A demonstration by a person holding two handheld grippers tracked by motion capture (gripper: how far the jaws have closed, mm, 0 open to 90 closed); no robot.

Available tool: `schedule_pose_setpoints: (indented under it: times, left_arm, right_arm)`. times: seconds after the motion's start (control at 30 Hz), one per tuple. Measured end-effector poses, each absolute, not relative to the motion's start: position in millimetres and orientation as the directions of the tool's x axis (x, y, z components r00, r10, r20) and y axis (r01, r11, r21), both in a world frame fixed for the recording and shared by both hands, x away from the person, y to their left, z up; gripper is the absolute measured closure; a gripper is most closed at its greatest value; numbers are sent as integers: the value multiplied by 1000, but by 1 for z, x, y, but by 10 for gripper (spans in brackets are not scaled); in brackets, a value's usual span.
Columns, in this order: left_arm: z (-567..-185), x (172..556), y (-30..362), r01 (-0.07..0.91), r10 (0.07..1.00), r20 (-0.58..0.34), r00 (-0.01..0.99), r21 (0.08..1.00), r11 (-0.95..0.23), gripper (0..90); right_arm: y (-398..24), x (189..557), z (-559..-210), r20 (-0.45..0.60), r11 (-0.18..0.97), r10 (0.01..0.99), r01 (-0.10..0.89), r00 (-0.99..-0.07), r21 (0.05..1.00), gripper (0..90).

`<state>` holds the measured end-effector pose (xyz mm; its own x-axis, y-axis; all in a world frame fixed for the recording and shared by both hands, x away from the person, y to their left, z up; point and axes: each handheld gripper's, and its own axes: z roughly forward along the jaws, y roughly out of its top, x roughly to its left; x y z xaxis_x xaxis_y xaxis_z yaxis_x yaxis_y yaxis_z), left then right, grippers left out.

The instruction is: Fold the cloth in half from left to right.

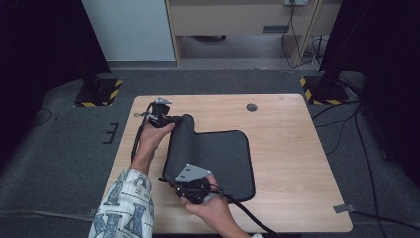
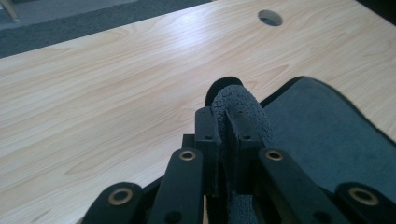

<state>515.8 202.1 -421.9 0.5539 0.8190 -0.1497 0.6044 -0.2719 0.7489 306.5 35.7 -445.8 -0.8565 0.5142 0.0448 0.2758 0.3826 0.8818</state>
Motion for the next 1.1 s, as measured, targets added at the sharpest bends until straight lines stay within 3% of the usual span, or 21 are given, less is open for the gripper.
schedule_pose_setpoints:
  times: [0.67, 1.1]
  left_arm:
    - [-430, 524, 122, 583, 783, -126, 609, 740, -335, 837]
    - [-442, 526, 105, 579, 779, -119, 616, 739, -345, 837]
  right_arm:
    - [-36, 303, -460, 59, 345, 597, 322, -800, 881, 804]
    - [-73, 301, -475, 53, 323, 668, 354, -742, 878, 801]
